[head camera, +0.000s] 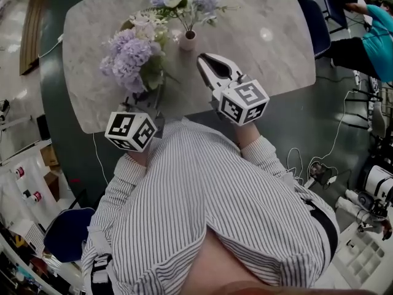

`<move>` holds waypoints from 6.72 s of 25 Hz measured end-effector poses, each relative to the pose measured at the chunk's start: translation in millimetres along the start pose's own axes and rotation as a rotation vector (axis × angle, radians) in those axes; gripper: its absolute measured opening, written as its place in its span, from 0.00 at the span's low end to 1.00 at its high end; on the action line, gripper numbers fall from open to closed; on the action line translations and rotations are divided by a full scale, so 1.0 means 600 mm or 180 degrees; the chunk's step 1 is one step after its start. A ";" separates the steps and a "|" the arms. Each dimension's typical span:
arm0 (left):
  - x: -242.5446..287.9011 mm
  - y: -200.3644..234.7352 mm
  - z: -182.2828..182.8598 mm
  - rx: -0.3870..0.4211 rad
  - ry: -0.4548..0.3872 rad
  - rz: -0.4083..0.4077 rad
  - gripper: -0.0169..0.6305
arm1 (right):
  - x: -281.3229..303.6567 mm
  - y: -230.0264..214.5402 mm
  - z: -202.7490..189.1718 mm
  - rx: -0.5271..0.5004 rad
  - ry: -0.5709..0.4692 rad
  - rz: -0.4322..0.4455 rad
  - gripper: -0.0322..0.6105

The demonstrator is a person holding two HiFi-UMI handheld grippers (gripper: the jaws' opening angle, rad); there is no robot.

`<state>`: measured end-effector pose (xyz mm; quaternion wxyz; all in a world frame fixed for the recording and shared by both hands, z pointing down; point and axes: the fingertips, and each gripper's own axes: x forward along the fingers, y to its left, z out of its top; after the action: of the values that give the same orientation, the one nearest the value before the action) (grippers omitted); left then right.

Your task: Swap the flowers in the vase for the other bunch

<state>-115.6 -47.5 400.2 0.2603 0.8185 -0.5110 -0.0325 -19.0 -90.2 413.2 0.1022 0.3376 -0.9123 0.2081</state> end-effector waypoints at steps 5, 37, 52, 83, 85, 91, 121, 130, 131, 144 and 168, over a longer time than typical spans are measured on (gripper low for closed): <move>0.009 0.001 0.007 0.0057 -0.0019 -0.0148 0.10 | 0.012 -0.021 0.006 0.0025 -0.0033 -0.0177 0.10; 0.064 0.060 -0.021 -0.0300 -0.0045 -0.0212 0.10 | 0.148 -0.102 -0.017 -0.0020 0.0186 -0.0277 0.32; 0.075 0.052 -0.018 -0.0356 -0.0055 -0.0217 0.10 | 0.165 -0.116 -0.007 -0.0058 0.0182 -0.0276 0.31; 0.066 0.048 0.007 -0.0265 -0.0120 -0.0295 0.10 | 0.143 -0.116 0.035 -0.0122 -0.0017 -0.0455 0.11; 0.067 0.046 0.015 -0.0231 -0.0147 -0.0318 0.10 | 0.137 -0.114 0.047 -0.0140 -0.0079 -0.0477 0.11; 0.072 0.037 0.043 -0.0136 -0.0229 -0.0365 0.10 | 0.111 -0.115 0.094 -0.0128 -0.0316 -0.0537 0.11; 0.113 -0.010 0.111 0.0231 -0.0268 -0.0713 0.10 | -0.049 -0.130 0.150 0.0179 -0.0972 -0.0818 0.11; 0.143 -0.008 0.144 0.0329 -0.0329 -0.0602 0.10 | -0.053 -0.130 0.139 0.0152 -0.0848 -0.0602 0.11; 0.147 -0.010 0.145 0.0340 -0.0327 -0.0594 0.10 | -0.054 -0.131 0.136 0.0148 -0.0826 -0.0586 0.11; 0.194 -0.003 0.137 0.0454 -0.0148 -0.0434 0.10 | -0.065 -0.155 0.126 0.0167 -0.0861 -0.0420 0.11; 0.256 0.013 0.047 0.0416 0.0408 -0.0365 0.10 | -0.090 -0.184 0.096 0.0042 -0.0988 -0.0501 0.11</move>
<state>-57.6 -192.3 412.2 0.2362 0.8621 -0.4467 0.0384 91.2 -160.9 378.3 -0.0261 0.4367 -0.8865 0.1509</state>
